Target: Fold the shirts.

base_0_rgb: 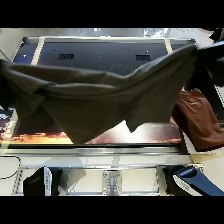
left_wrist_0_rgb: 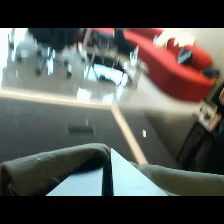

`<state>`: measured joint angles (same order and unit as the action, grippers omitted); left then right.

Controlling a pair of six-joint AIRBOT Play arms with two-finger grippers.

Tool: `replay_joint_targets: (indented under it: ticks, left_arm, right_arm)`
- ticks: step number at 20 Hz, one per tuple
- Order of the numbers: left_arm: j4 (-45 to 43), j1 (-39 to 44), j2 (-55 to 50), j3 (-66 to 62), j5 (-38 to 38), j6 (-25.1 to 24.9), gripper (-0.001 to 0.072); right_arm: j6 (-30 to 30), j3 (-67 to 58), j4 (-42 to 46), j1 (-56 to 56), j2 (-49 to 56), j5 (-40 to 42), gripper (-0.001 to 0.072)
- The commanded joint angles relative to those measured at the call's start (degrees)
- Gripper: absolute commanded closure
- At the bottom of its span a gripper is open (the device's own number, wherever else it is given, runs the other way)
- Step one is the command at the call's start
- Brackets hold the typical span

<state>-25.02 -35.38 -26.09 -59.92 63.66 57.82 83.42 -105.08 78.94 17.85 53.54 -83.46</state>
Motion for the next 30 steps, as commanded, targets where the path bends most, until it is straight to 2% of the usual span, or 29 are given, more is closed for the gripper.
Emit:
replay_joint_targets:
  ticks: [1,4,6,7,9,11,14,17,18,20,21,22,23,24,26,27,30]
  left_arm:
    - [-8.2,3.8,-8.2,1.6,8.9,2.4,0.0699]
    - [-16.5,14.8,-22.7,5.8,6.7,1.0,0.0698]
    - [-23.8,22.0,-34.7,6.3,-3.7,0.7,0.0698]
    - [-24.3,24.6,-40.8,6.3,-11.8,0.7,0.0698]
    - [-21.3,28.3,-50.9,4.5,-24.6,0.7,0.0698]
    - [-17.1,31.1,-59.6,-0.2,-31.5,0.7,0.0698]
    - [-15.6,34.0,-68.4,-9.6,-35.7,0.7,0.0698]
    - [-15.3,34.8,-72.6,-17.3,-35.8,0.7,0.0698]
    - [-15.3,34.8,-72.8,-18.7,-35.8,0.7,0.0698]
    - [-14.5,34.5,-72.0,-19.6,-34.9,1.0,0.0696]
    - [-14.0,34.1,-70.9,-19.6,-33.5,1.9,0.0615]
    - [-13.9,33.6,-69.8,-19.6,-31.0,3.5,0.0362]
    - [-13.9,32.7,-68.1,-19.6,-27.1,5.4,0.0054]
    - [-13.9,31.5,-66.4,-19.6,-22.8,6.8,-0.0009]
    - [-13.9,28.0,-62.1,-19.6,-13.0,7.0,-0.0005]
    - [-13.9,25.8,-59.5,-19.5,-8.3,7.0,-0.0003]
    - [-13.9,18.6,-49.0,-12.8,-4.8,7.0,-0.0002]
  right_arm:
    - [-0.1,5.8,-2.5,0.0,8.4,-5.7,0.0701]
    - [-0.4,14.4,-4.0,0.0,17.4,1.0,0.0701]
    - [-0.5,18.8,-3.9,0.0,23.3,7.9,0.0701]
    - [-0.5,20.3,-3.8,0.0,26.7,11.9,0.0701]
    - [-0.5,20.7,-3.9,0.0,33.6,18.6,0.0701]
    - [-0.4,20.7,-3.8,0.0,39.2,26.5,0.0701]
    - [0.1,20.7,-3.6,0.0,43.6,38.8,0.0701]
    - [1.2,20.6,-3.3,-0.5,44.4,50.7,0.0701]
    - [3.1,20.5,-3.3,-1.0,44.4,53.8,0.0700]
    - [5.6,19.1,-3.5,-2.4,44.4,54.3,0.0698]
    - [5.8,18.0,-3.7,-3.3,44.3,52.7,0.0687]
    - [5.8,16.4,-3.7,-4.2,44.0,49.5,0.0579]
    - [5.8,14.5,-3.7,-5.3,43.7,45.6,0.0400]
    - [5.7,12.0,-3.3,-6.6,43.2,39.8,0.0294]
    - [5.0,6.7,0.5,-9.5,41.6,26.1,0.0299]
    - [2.8,4.3,2.5,-11.3,40.3,19.5,0.0301]
    - [-2.1,3.1,3.7,-16.7,34.6,10.4,0.0301]
